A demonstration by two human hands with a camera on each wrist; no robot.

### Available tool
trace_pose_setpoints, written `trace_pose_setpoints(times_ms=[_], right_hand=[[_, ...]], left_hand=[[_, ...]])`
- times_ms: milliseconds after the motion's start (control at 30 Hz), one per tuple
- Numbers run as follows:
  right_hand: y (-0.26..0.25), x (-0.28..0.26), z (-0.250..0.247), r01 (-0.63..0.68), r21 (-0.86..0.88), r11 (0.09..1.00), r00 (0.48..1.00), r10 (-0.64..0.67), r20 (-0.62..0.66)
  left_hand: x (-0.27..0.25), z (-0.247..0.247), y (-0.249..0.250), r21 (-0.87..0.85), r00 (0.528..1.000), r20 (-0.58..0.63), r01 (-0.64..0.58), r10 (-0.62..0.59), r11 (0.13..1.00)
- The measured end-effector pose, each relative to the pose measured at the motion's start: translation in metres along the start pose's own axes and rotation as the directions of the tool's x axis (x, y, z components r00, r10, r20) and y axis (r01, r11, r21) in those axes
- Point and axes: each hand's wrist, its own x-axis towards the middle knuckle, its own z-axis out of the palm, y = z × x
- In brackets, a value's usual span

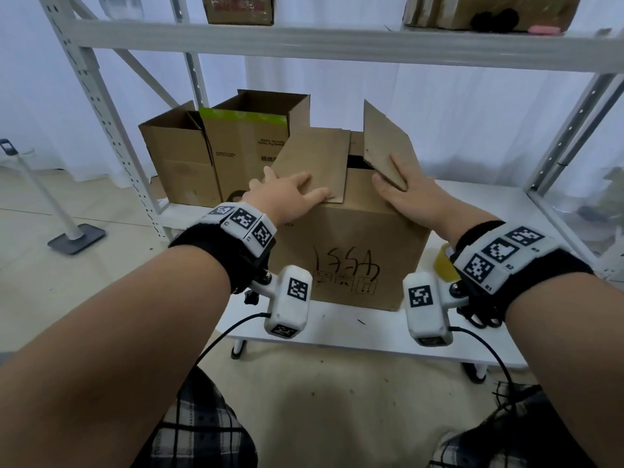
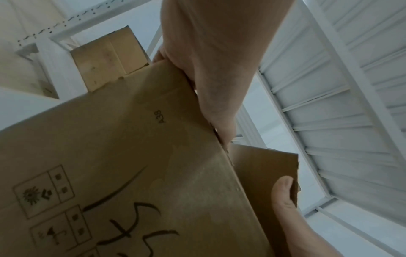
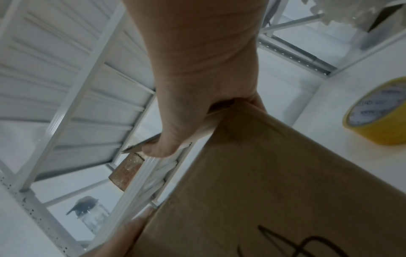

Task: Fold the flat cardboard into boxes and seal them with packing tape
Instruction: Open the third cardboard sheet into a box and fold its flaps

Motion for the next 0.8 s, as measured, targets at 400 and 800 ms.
trace_pose_setpoints(times_ms=[400,800], right_hand=[[-0.003,0.003,0.004,-0.068,-0.142,0.988,0.995,0.078,0.068],[-0.008,0.008,-0.004,-0.16,-0.163,0.973,0.987,0.163,0.003]], left_hand=[[-0.003,0.001,0.001,0.041,1.0,-0.01,-0.024,0.024,0.999],[-0.005,0.005,-0.004,0.061,0.992,-0.085,-0.084,0.089,0.995]])
